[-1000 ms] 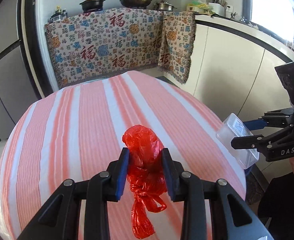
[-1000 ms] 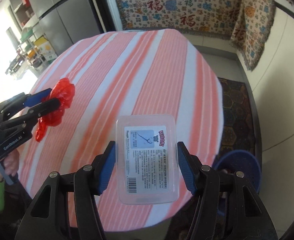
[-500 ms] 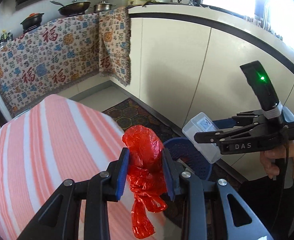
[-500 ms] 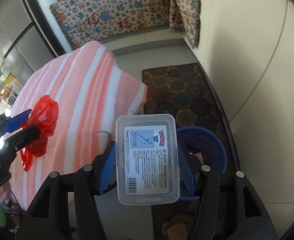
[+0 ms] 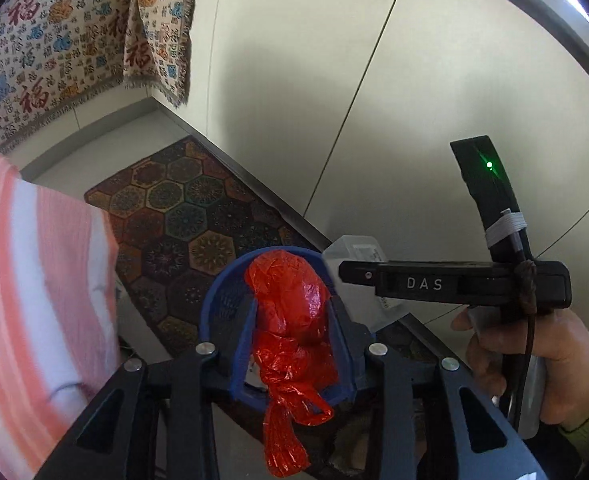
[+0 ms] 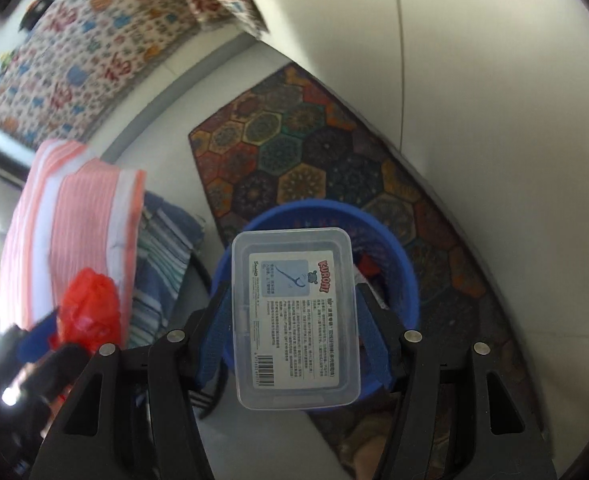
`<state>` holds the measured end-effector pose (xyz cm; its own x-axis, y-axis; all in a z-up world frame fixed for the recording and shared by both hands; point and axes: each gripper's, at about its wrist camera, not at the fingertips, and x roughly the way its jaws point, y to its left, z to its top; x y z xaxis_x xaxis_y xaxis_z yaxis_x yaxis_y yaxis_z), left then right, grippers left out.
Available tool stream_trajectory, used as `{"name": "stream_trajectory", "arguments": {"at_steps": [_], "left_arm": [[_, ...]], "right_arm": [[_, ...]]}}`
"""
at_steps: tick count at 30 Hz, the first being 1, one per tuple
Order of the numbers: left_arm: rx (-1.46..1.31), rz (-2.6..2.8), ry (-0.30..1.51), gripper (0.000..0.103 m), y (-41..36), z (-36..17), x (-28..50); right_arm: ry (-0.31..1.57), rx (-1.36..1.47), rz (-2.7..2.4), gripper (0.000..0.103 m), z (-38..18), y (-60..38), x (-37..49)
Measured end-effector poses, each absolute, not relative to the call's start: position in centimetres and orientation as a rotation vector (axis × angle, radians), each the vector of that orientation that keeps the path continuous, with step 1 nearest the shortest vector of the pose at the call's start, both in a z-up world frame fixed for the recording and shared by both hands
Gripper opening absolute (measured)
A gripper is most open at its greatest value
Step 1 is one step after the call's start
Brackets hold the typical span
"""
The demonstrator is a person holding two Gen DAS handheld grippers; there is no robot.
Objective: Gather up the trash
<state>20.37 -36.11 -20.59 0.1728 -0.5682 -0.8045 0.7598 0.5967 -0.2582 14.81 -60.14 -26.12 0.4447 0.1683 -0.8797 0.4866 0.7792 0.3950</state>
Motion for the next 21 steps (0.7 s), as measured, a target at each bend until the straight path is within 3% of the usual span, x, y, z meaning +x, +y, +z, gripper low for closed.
{"name": "stream_trajectory", "arguments": {"at_steps": [1,2,8,10,12,14,19,21], "left_arm": [[0.213,-0.956,1.047,0.049,-37.0,-21.5,20.7],[0.205,-0.953,1.066,0.052,-37.6,-22.2,20.9],[0.244,-0.989,1.003,0.053,-38.4,-21.1,19.6],[0.255,-0.978,0.951,0.06,-37.4,-19.8,18.2],[0.262,-0.965,0.891,0.07,-36.4,-18.2,16.6],[0.26,-0.95,0.845,0.086,-34.9,-16.6,15.0],[0.297,-0.909,0.871,0.103,-31.6,-15.1,11.6],[0.31,-0.861,0.846,0.103,-30.4,-14.7,9.9]], "right_arm": [[1.105,0.72,-0.229,0.077,-26.8,-60.7,14.6],[1.09,0.749,-0.25,0.081,-27.3,-61.3,14.2],[1.028,0.769,-0.352,0.091,-25.4,-63.0,11.2],[0.998,0.718,-0.359,0.101,-23.5,-63.0,10.1],[0.961,0.661,-0.349,0.103,-21.2,-62.1,8.7],[0.944,0.607,-0.336,0.103,-19.1,-60.7,6.9],[0.917,0.461,-0.38,0.103,-16.7,-56.0,1.4],[0.906,0.412,-0.431,0.103,-16.6,-54.0,-1.0]]}}
